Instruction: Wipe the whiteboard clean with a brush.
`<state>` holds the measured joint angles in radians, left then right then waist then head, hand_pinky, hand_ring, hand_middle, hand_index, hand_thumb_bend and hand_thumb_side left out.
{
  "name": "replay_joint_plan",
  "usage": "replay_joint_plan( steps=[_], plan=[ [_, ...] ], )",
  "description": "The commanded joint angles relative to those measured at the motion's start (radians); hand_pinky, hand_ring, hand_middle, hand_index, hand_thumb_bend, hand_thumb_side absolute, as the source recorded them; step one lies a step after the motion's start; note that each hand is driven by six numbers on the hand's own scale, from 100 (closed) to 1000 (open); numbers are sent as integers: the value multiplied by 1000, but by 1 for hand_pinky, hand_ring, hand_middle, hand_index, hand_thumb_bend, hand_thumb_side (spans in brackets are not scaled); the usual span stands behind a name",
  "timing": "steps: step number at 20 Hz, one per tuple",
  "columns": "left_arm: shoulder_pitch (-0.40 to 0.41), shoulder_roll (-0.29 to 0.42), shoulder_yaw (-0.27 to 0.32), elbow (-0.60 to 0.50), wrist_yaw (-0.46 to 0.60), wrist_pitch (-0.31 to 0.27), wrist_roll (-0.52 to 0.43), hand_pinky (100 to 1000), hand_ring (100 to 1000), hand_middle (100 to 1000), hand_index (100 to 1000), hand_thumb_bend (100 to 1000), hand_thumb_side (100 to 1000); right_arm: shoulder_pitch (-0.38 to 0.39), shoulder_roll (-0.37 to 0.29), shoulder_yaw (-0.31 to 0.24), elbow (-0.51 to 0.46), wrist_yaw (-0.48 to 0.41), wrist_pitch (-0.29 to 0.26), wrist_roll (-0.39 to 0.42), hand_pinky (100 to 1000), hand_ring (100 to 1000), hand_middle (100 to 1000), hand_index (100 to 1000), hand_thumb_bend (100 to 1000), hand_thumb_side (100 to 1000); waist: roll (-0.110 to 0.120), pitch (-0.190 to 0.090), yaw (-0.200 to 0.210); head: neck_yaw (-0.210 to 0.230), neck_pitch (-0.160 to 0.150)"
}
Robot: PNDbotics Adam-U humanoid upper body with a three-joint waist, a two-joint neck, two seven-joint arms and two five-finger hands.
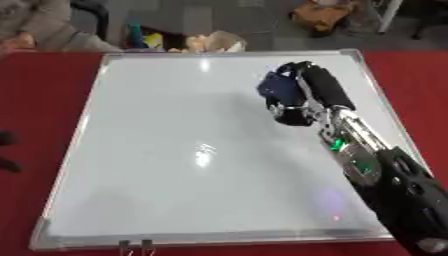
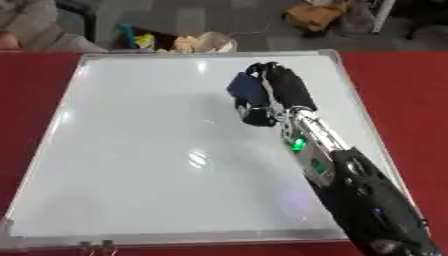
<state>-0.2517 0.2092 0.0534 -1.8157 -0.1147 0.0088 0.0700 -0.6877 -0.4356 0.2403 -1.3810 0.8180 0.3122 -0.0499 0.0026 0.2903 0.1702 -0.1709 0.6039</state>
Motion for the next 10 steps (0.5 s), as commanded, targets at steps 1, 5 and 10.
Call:
replay_joint_plan(
  steps=[1, 5, 10],
  plan=[
    [-14, 8, -1, -17, 2, -3, -5, 414, 687, 544, 604, 244, 950, -25, -21, -28, 28, 3, 14, -41, 238, 465, 475, 789, 117, 201, 2, -14, 4, -5, -14],
    [-17, 9, -2, -17, 2, -4, -6, 415, 687, 544, 604, 244, 949, -34, -22, -52, 73, -7, 30, -87, 238, 465, 472, 788, 109, 206, 1, -12, 10, -6, -19],
    [-19, 10, -2, -16, 2, -5, -6, 415, 687, 544, 604, 245, 948, -39, -21, -74, 133, -25, 44, -141, 239, 466, 469, 785, 100, 222, 0, -12, 17, -7, -23]
  ],
)
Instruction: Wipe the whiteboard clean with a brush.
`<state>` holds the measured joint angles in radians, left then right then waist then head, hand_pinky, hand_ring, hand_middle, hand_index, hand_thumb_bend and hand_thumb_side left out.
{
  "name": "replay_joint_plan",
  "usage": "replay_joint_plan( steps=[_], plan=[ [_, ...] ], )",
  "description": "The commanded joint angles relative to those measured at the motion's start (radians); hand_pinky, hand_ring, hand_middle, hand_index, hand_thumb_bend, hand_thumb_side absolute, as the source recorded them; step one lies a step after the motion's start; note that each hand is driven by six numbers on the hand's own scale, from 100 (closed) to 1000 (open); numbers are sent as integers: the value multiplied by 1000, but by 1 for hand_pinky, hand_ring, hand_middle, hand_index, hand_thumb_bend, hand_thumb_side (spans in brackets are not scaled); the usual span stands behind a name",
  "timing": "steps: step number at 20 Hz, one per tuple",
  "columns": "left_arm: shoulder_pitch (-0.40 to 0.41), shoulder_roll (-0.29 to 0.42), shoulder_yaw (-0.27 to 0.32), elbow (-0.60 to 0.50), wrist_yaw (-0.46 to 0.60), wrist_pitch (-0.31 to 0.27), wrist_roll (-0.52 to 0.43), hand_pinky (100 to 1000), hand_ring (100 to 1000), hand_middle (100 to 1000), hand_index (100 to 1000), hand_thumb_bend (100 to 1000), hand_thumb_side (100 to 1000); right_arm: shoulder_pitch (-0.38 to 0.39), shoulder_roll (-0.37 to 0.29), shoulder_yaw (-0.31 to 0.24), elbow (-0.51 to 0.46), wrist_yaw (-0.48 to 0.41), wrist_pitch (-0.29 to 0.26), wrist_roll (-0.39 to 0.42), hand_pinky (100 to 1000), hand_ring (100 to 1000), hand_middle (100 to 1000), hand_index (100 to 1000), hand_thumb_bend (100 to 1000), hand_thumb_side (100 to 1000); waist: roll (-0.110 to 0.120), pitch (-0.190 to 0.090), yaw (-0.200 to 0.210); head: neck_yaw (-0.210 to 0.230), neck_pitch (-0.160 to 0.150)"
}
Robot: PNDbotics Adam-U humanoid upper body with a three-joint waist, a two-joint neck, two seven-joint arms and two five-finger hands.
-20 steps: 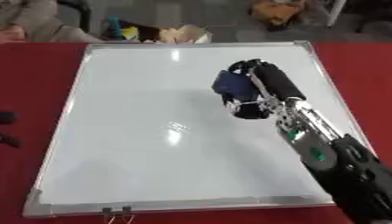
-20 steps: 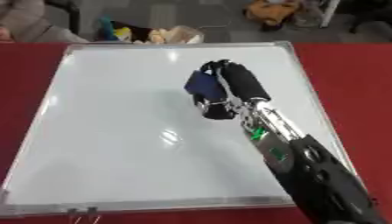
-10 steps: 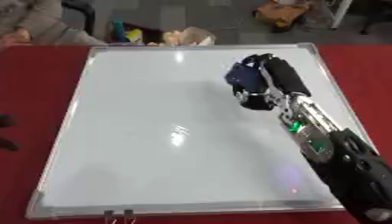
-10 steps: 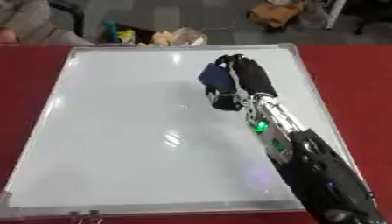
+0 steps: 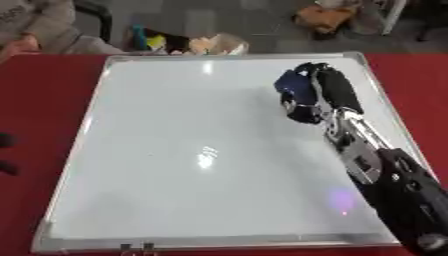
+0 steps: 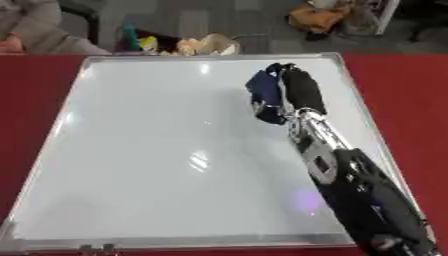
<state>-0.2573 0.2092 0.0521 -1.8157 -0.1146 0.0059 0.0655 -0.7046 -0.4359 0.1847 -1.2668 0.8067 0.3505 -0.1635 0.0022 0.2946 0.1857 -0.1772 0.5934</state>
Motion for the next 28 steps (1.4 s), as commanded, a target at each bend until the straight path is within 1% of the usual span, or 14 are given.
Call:
replay_joint_plan(
  steps=[1, 11, 13, 14, 15, 17, 20, 23, 24, 25, 26, 27, 28],
  plan=[
    [-13, 10, -1, -16, 2, -2, -2, 415, 687, 544, 604, 245, 948, -24, -21, -22, 34, -18, 7, -37, 242, 468, 469, 784, 100, 228, 1, -16, 2, -1, -13],
    [-13, 11, -1, -16, 2, -2, -3, 415, 688, 544, 604, 245, 948, -36, -19, -55, 185, -45, 9, -105, 267, 482, 473, 784, 100, 265, 1, -14, 10, -2, -15],
    [-13, 11, -1, -16, 2, -2, -2, 415, 688, 544, 604, 245, 948, -37, -18, -58, 210, -45, 5, -111, 291, 501, 477, 786, 100, 280, 1, -14, 10, -1, -16],
    [-13, 11, -1, -16, 2, -2, -2, 416, 688, 544, 604, 245, 948, -37, -18, -60, 223, -44, 4, -113, 311, 520, 480, 787, 100, 261, 1, -13, 9, -2, -16],
    [-13, 11, -1, -16, 3, -2, -2, 416, 688, 544, 604, 245, 948, -37, -18, -61, 235, -41, 3, -114, 328, 536, 484, 788, 100, 312, 1, -13, 9, -2, -15],
    [-13, 11, -1, -16, 3, -2, -3, 416, 688, 544, 604, 244, 948, -38, -18, -64, 258, -35, 0, -113, 346, 551, 489, 788, 100, 324, 1, -12, 9, -2, -15],
    [-13, 10, -1, -16, 2, -2, -3, 416, 688, 544, 604, 244, 949, -37, -16, -67, 280, -24, -6, -108, 390, 585, 499, 780, 100, 378, 1, -12, 8, -1, -14],
    [-13, 10, -1, -16, 2, -2, -3, 416, 688, 544, 604, 244, 949, -37, -14, -68, 292, -13, -11, -99, 410, 601, 504, 776, 100, 397, 1, -12, 7, -1, -13],
    [-13, 10, -1, -17, 2, -2, -3, 416, 688, 543, 604, 244, 949, -37, -13, -68, 296, -10, -12, -94, 444, 631, 513, 773, 100, 432, 0, -12, 6, -2, -12],
    [-13, 10, -1, -17, 2, -2, -3, 416, 688, 543, 604, 245, 949, -36, -12, -68, 301, -8, -13, -88, 462, 649, 518, 770, 100, 446, 0, -12, 6, -2, -12],
    [-13, 10, -1, -17, 2, -2, -3, 416, 688, 543, 604, 245, 949, -37, -11, -69, 304, -6, -14, -83, 462, 649, 518, 770, 100, 446, 0, -12, 6, -1, -11],
    [-13, 10, -1, -17, 2, -2, -3, 416, 689, 543, 604, 245, 949, -36, -11, -68, 307, -4, -16, -76, 497, 681, 533, 766, 100, 494, -1, -12, 6, -1, -11],
    [-13, 10, -1, -17, 2, -2, -3, 416, 689, 543, 604, 245, 949, -36, -11, -68, 308, -1, -18, -70, 504, 688, 537, 767, 100, 504, -1, -12, 5, 0, -10]
  ],
)
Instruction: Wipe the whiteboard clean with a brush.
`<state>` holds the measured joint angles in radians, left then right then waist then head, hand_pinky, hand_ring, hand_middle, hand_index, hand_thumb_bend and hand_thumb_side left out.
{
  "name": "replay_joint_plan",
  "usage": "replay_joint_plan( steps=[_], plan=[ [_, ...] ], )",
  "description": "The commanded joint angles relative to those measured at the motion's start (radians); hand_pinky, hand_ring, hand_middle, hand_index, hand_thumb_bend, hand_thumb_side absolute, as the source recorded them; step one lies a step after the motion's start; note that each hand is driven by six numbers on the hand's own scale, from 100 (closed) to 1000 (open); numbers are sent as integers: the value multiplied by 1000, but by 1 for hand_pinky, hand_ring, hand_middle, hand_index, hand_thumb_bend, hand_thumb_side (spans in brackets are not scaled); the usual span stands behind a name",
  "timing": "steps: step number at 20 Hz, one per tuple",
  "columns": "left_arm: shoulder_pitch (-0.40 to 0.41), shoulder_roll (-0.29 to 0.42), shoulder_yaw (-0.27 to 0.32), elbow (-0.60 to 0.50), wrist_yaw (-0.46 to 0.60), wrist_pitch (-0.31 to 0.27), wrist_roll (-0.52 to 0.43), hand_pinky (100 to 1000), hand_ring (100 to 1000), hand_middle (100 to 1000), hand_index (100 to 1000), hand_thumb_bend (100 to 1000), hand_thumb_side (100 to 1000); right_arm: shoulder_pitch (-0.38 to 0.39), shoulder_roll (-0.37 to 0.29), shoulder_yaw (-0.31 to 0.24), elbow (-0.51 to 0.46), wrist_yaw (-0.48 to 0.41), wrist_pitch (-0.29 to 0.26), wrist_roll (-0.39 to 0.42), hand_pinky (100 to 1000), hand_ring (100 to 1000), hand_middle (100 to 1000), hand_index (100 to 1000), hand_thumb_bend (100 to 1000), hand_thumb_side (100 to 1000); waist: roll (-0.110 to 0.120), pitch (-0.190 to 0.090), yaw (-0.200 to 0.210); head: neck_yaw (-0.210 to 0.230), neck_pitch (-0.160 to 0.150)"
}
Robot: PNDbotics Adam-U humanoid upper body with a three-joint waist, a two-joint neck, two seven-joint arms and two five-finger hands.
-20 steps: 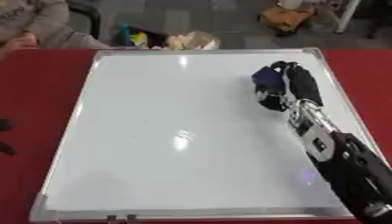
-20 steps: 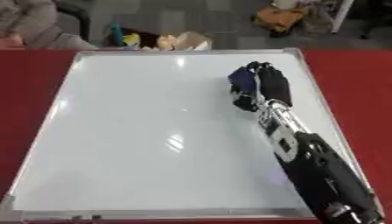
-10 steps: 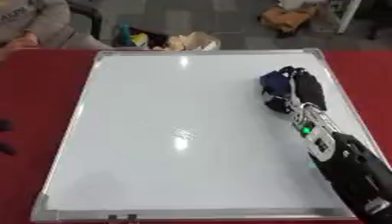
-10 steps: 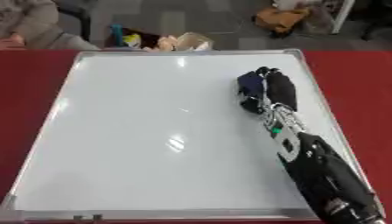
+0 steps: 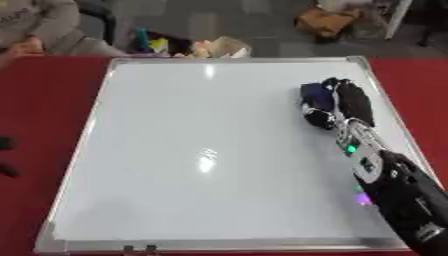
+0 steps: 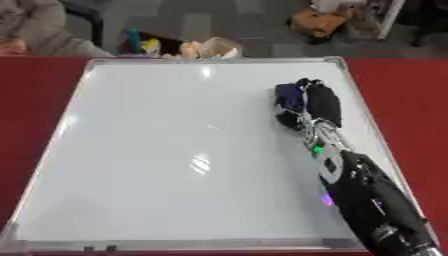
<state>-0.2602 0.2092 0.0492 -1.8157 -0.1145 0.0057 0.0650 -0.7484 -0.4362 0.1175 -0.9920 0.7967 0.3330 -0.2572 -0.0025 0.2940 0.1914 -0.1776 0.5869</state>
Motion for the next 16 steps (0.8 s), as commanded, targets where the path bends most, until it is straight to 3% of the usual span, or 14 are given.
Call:
replay_joint_plan(
  steps=[1, 13, 16],
  plan=[
    [-9, 10, 3, -17, 2, -2, -2, 416, 689, 543, 604, 245, 949, 9, -10, 0, 34, 11, -4, 31, 521, 702, 550, 767, 119, 537, 3, -12, -1, 1, -3],
    [-9, 9, 4, -18, 2, -2, -2, 417, 689, 543, 604, 245, 949, 18, -8, 12, 21, 33, -44, 138, 579, 739, 617, 777, 254, 671, 4, -12, -7, 7, 4],
    [-9, 9, 3, -18, 2, -2, -3, 417, 689, 543, 605, 245, 949, 19, -9, 14, 14, 54, -53, 165, 561, 699, 602, 777, 216, 655, 4, -12, -8, 9, 6]
  ],
)
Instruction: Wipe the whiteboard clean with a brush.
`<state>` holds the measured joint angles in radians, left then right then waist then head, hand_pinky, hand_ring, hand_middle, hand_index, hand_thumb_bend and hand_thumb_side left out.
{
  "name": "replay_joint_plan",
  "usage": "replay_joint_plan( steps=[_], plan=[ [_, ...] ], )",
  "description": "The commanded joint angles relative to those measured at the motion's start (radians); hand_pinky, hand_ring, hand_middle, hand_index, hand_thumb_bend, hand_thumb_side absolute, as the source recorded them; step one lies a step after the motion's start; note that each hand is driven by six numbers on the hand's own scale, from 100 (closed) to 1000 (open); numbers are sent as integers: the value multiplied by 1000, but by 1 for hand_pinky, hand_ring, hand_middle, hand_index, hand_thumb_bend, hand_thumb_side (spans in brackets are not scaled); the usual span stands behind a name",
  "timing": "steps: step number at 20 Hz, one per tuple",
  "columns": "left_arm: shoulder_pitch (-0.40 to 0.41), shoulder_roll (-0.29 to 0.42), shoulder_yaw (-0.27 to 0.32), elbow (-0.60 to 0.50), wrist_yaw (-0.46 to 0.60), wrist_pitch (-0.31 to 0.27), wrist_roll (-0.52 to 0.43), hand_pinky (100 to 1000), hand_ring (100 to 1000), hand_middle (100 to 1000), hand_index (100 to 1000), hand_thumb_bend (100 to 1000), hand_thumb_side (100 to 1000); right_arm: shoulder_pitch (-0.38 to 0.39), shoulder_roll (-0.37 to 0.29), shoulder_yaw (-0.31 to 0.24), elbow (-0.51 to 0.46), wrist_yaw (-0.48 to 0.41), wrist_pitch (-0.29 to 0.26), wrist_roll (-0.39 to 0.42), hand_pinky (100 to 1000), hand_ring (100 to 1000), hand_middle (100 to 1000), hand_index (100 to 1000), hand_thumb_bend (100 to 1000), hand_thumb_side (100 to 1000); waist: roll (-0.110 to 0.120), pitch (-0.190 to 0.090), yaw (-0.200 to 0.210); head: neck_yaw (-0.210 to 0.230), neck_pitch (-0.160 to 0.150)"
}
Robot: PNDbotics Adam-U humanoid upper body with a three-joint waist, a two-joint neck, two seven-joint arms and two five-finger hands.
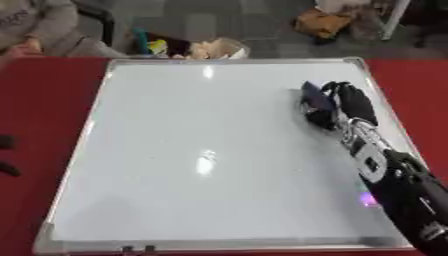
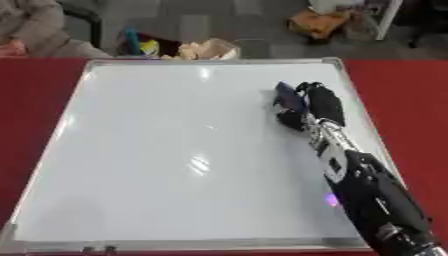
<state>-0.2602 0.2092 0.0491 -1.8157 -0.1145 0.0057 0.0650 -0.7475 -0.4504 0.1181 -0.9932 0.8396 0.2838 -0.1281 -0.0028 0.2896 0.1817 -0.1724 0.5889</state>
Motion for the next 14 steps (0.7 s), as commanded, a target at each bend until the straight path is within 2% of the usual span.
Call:
replay_joint_plan(
  steps=[1, 3, 5, 10, 12, 14],
  plan=[
    [-9, 9, 4, -18, 2, -2, -3, 417, 689, 543, 605, 245, 949, 18, 5, 12, 13, 16, -3, 39, 552, 684, 592, 772, 170, 632, 4, -7, 1, 5, 4],
    [-9, 10, 4, -18, 2, -2, -3, 417, 689, 543, 605, 244, 949, 19, 5, 11, 8, 27, 0, 35, 540, 666, 579, 762, 105, 598, 5, -8, 1, 6, 5],
    [-9, 10, 4, -17, 2, -2, -2, 417, 689, 543, 605, 244, 949, 20, 5, 11, 6, 36, 5, 27, 529, 651, 567, 754, 100, 557, 5, -8, 1, 6, 6],
    [-10, 10, 3, -17, 2, -2, -3, 417, 689, 542, 605, 244, 948, 22, 7, 12, 8, 54, 14, 10, 523, 639, 561, 748, 100, 536, 6, -9, 0, 8, 6],
    [-10, 10, 3, -17, 2, -2, -3, 418, 690, 542, 605, 245, 948, 25, 7, 15, 8, 60, 10, 9, 525, 640, 563, 750, 100, 580, 6, -10, -2, 9, 6],
    [-10, 10, 3, -17, 2, -3, -3, 418, 690, 542, 605, 245, 948, 27, 8, 17, 5, 60, -2, 10, 531, 651, 569, 756, 165, 657, 6, -10, -3, 10, 7]
  ],
)
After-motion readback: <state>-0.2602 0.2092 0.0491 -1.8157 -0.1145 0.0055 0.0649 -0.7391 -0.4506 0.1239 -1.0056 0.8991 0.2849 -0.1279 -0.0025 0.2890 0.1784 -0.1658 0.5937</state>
